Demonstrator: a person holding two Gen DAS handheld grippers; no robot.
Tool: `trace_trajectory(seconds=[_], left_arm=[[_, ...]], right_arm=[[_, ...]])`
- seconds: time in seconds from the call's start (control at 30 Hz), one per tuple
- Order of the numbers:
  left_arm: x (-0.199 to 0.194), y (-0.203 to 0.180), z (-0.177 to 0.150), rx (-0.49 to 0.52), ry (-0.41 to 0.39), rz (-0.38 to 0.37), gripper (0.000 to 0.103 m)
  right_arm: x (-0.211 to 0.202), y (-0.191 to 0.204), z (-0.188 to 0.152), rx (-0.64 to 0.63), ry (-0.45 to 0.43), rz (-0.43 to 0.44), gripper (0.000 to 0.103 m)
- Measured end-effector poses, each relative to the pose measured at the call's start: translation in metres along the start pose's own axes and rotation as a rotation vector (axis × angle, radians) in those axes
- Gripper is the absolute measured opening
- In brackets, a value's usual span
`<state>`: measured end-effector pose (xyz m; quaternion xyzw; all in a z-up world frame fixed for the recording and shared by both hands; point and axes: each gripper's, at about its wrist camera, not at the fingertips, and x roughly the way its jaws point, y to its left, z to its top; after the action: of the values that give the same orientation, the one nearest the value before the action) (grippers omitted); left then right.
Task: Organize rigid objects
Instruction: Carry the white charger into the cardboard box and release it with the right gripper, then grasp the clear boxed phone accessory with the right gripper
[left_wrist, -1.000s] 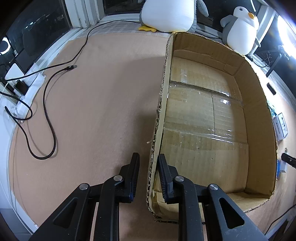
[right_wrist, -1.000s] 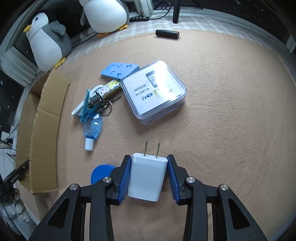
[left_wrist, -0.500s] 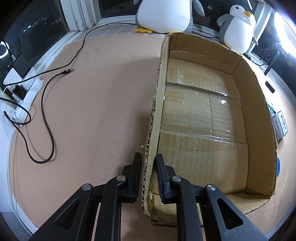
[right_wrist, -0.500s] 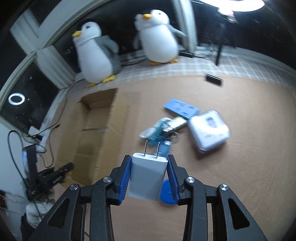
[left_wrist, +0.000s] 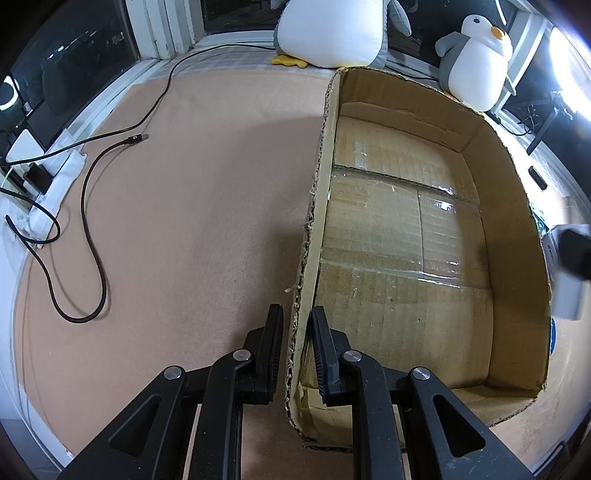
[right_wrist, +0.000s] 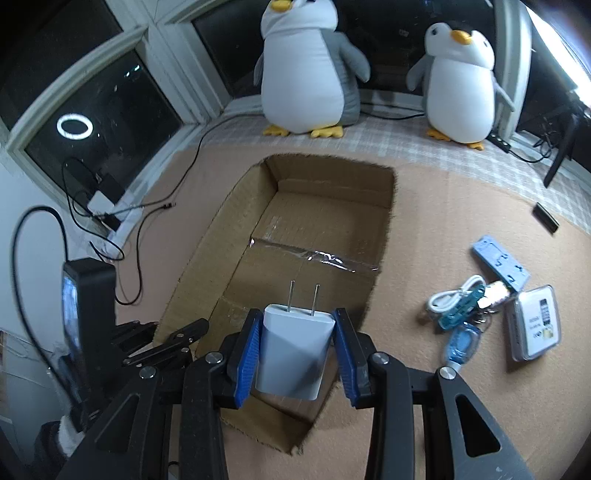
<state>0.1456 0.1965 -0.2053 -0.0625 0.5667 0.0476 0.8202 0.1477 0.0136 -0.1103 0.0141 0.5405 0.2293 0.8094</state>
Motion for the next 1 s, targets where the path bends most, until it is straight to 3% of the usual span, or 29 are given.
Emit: trace_trajectory(seconds=[0.43,0.47,0.53,0.6,0.8,1.0], left_arm=[[0.000,0.000,-0.001,-0.006,-0.004,0.002,0.017],[0.000,0.000,-0.001,-0.005,-0.004,0.002,0.017],[-0.001,0.000,-0.002,-0.003,-0.005,0.004,0.017],[-0.001,-0.001,-0.002,0.000,-0.005,0.008,0.017],[-0.001,-0.002,-0.001,0.002,-0.005,0.013,0.017],[0.000,-0.003,-0.001,0.005,-0.004,0.017,0.017]], right_arm=[[0.035,0.013,-0.008,-0.043,0.060,-0.012,0.036],[0.034,0.014,-0.009,-0.045,0.052,-0.018,0.036],[0.031,0.017,-0.008,-0.058,0.038,-0.027,0.051],[0.028,0.018,-0.008,-0.061,0.020,-0.029,0.058],[0.013,0.008,-0.008,-0.043,-0.011,-0.039,0.059],[-0.012,-0.032,-0.015,0.005,-0.046,-0.057,0.059]])
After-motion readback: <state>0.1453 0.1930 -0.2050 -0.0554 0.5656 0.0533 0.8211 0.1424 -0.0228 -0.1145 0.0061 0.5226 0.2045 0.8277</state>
